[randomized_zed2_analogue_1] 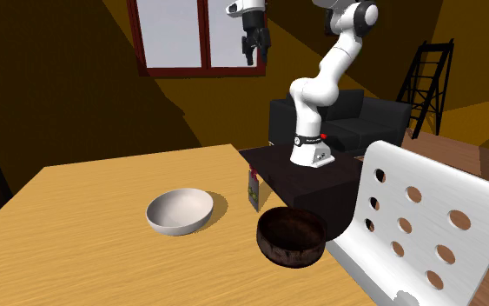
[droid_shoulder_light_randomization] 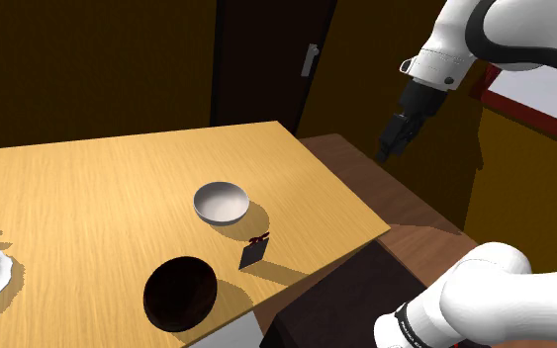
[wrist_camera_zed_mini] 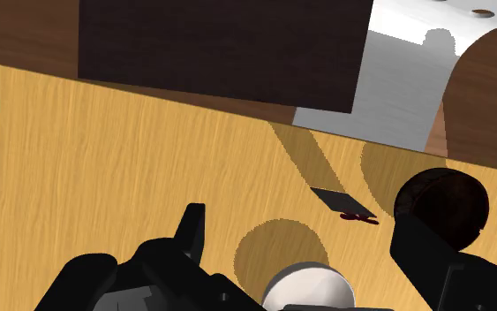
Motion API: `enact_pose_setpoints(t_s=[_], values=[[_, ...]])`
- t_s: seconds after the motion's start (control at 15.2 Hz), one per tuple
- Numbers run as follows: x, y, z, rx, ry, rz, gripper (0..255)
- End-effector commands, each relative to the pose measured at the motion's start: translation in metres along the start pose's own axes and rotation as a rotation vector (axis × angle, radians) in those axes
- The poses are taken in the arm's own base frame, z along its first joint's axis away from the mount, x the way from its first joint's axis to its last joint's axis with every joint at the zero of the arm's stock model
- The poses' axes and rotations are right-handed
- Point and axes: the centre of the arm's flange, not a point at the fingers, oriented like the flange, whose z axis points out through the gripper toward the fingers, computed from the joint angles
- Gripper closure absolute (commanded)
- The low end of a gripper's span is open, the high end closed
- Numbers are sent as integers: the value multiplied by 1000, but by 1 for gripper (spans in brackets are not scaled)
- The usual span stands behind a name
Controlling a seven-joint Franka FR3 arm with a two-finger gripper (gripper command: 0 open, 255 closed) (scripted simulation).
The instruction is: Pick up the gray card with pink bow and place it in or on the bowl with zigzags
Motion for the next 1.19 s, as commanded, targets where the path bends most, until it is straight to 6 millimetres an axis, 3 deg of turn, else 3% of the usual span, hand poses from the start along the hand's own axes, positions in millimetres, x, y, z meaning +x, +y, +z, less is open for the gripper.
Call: enact_pose_setpoints(t_s=[0.0,1.12], values=[[0,0,0,0,0,0,0],[139,-128,164,-119,-181,12,0]])
